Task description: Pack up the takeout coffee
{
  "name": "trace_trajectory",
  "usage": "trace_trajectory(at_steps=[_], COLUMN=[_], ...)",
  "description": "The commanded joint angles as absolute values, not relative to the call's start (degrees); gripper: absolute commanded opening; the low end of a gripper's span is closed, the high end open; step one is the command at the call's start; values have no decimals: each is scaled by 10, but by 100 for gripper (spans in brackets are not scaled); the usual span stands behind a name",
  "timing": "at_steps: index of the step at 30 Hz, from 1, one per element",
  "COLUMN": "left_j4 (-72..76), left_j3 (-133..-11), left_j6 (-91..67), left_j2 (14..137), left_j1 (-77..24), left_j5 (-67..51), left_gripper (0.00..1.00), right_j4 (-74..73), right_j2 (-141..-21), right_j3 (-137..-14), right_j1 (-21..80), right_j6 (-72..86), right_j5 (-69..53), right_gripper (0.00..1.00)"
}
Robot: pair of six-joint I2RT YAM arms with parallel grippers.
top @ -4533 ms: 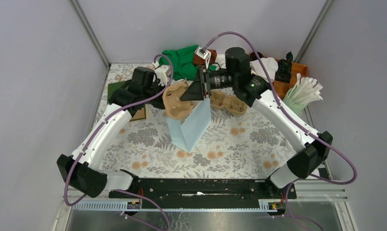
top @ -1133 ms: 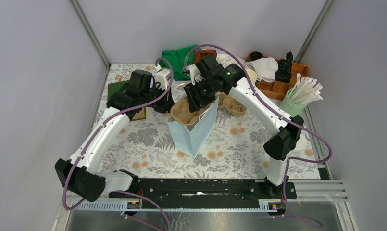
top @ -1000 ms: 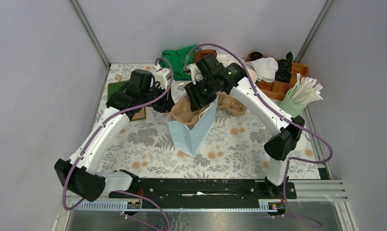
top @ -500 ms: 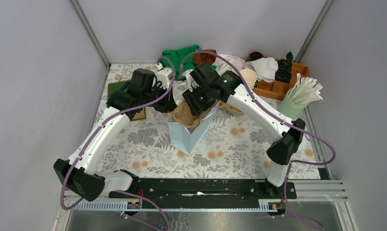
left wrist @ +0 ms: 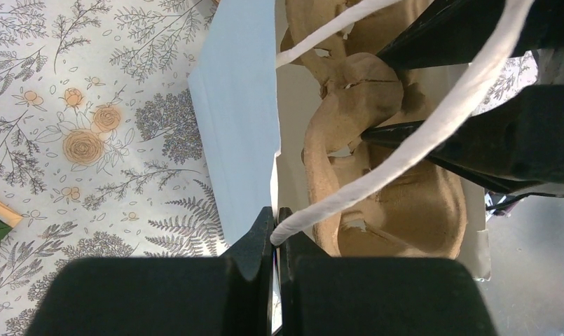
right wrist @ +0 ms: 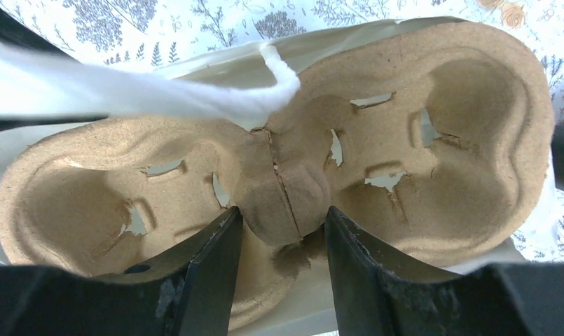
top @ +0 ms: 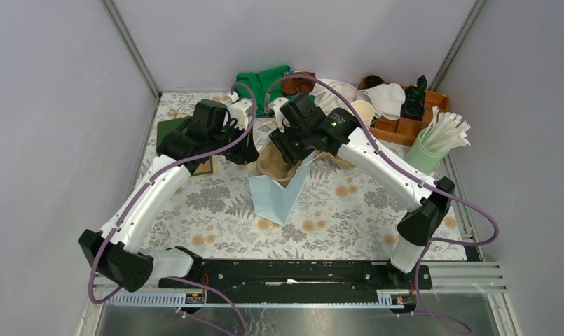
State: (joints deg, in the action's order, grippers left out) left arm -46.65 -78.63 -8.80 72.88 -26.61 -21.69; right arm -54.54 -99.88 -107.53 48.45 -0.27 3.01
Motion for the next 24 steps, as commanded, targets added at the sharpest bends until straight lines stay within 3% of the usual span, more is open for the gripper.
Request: trace_trajectory(at_steps=[1, 17, 24], left_j4=[-465, -472, -479], left_j3=[-800, -786, -792], left_j6=[-74, -69, -90], left_j2=[723, 715, 712], left_j1=[-268, -280, -284], left_j5=[-221, -227, -174], left_gripper=[0, 0, 0], right_j4=[-539, -502, -484], right_j2=[-996, -997, -982], right_j3=[-1111, -1084, -1055], right_j1=[484, 484, 484], right_j6=[-4, -11, -18], right_j5=[49, 81, 147], right_gripper=[53, 52, 52])
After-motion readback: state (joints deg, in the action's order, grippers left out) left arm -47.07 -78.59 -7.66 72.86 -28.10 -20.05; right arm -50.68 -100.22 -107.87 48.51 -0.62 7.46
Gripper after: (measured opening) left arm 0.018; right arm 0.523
